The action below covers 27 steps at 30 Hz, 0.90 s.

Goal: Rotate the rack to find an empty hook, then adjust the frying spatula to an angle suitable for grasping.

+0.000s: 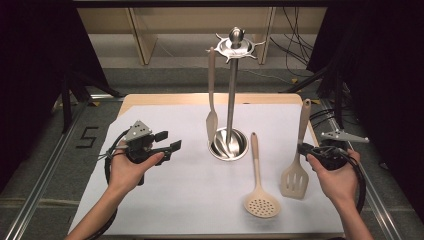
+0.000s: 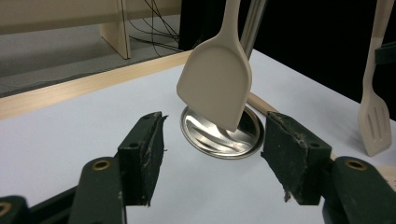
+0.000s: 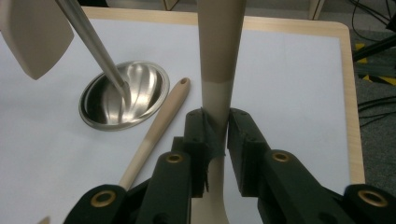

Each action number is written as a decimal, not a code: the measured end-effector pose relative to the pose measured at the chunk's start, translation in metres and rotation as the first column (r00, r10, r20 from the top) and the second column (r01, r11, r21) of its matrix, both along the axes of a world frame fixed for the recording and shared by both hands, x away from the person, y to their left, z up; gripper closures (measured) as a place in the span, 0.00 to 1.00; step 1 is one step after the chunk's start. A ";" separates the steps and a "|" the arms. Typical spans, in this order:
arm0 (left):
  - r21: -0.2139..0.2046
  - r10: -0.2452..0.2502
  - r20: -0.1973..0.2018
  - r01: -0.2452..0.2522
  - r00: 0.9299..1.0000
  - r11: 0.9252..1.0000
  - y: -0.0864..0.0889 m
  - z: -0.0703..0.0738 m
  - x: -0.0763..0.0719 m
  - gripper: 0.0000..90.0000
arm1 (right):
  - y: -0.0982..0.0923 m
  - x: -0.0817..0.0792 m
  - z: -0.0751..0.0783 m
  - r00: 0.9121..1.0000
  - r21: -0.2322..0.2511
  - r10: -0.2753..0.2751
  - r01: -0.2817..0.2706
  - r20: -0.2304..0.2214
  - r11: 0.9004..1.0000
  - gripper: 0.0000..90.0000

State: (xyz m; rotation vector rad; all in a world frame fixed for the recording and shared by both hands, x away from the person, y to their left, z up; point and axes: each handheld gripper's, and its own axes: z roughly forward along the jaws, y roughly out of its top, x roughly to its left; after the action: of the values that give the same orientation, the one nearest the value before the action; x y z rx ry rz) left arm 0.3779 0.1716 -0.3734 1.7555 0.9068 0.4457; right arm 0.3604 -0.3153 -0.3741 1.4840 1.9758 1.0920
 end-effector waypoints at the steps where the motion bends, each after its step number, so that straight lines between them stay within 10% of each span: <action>1: -0.005 0.000 -0.002 0.000 1.000 1.000 -0.001 0.000 0.000 0.42 | 0.002 -0.001 0.000 1.000 0.028 -0.022 0.022 -0.016 0.999 0.87; 22: -0.017 0.006 0.017 -0.006 1.000 1.000 0.001 0.001 -0.004 0.43 | 0.010 0.001 0.024 0.994 0.037 0.006 -0.010 0.110 0.999 0.88; 27: 0.002 -0.083 0.062 0.083 0.995 0.997 -0.023 0.008 -0.009 0.45 | 0.015 0.000 0.032 0.988 0.024 0.030 -0.034 0.153 0.999 0.88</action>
State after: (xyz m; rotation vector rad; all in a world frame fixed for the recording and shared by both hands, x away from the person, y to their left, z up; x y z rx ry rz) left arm 0.3692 0.1482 -0.3652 1.7617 0.7868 0.4430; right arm 0.3602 -0.3008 -0.3425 1.3428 1.8926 1.2120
